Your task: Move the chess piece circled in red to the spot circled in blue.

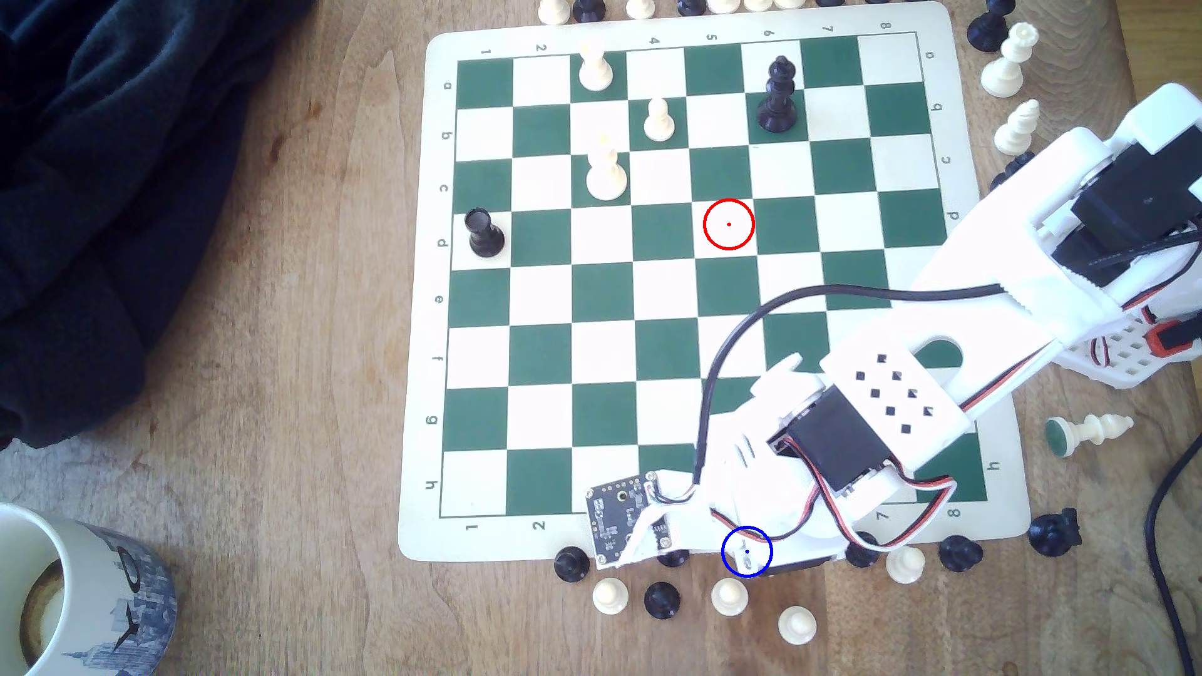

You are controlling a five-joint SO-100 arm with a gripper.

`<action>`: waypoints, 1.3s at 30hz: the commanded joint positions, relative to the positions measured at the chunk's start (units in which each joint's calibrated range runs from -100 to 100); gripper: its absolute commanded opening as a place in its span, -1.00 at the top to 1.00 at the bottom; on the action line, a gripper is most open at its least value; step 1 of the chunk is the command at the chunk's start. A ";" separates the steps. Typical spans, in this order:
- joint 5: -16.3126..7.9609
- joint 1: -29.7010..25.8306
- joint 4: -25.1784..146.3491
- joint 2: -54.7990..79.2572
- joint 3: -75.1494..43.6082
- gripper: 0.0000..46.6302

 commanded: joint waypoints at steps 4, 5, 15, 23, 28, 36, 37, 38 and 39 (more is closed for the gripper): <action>0.00 -0.56 -0.86 0.37 -3.99 0.87; 0.00 -0.56 -0.94 0.37 -3.99 0.87; 0.00 -0.87 -0.94 0.46 -4.71 0.87; 0.29 -0.32 -1.51 0.88 -4.71 0.87; 0.29 -0.24 -1.84 1.22 -4.71 0.75; 0.54 0.23 -1.26 1.05 -4.26 0.41; 0.54 0.30 -1.02 0.88 -4.26 0.39; 0.59 0.46 -0.45 -0.05 -4.26 0.36; 0.59 0.54 -0.04 -0.56 -4.26 0.35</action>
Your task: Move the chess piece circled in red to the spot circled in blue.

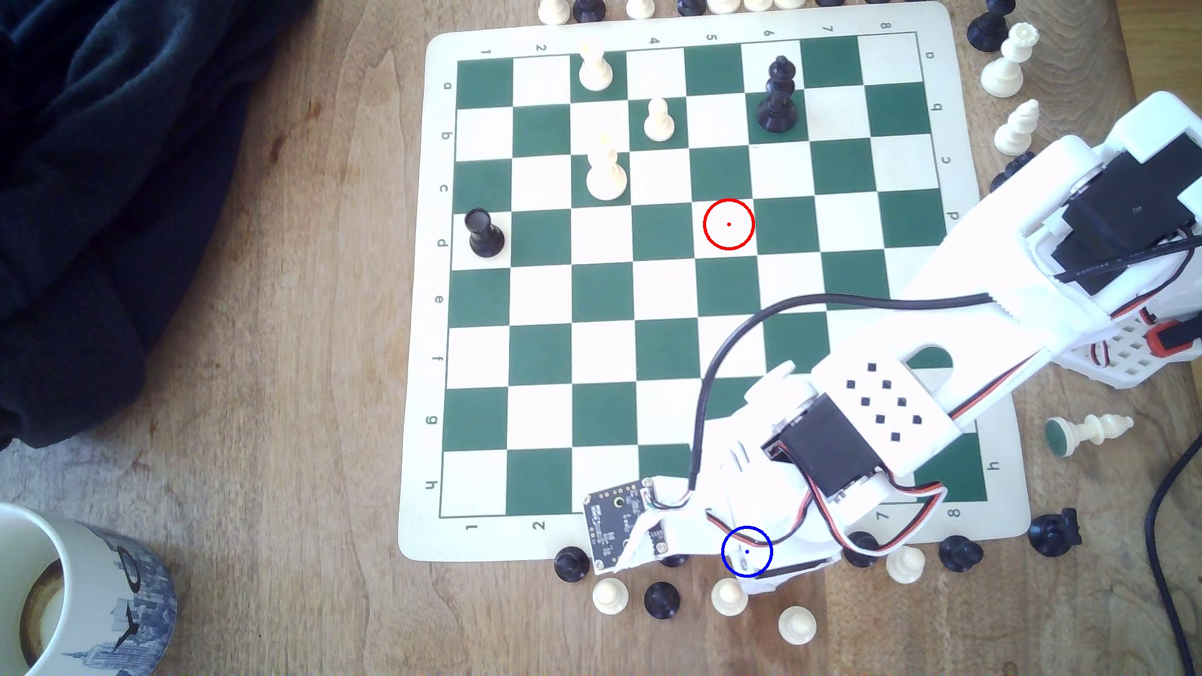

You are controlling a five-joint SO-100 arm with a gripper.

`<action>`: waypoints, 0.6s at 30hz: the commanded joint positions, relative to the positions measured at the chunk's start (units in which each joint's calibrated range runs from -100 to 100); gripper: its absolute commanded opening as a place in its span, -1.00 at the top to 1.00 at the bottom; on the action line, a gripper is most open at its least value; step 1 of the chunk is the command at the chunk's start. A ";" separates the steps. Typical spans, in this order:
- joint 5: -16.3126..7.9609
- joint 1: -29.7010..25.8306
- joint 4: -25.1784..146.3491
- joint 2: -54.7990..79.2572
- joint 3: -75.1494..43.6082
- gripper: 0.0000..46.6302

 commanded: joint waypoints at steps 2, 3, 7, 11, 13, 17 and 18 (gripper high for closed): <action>0.29 0.63 2.63 -3.93 -4.26 0.34; 0.63 0.86 4.68 -5.63 -4.17 0.32; 1.07 1.02 8.28 -10.04 -2.72 0.30; 1.07 1.10 10.98 -15.90 -0.18 0.26; 1.17 1.25 12.54 -19.89 2.99 0.22; 1.32 1.41 14.83 -26.26 8.43 0.21; 1.32 1.17 14.91 -27.70 9.79 0.21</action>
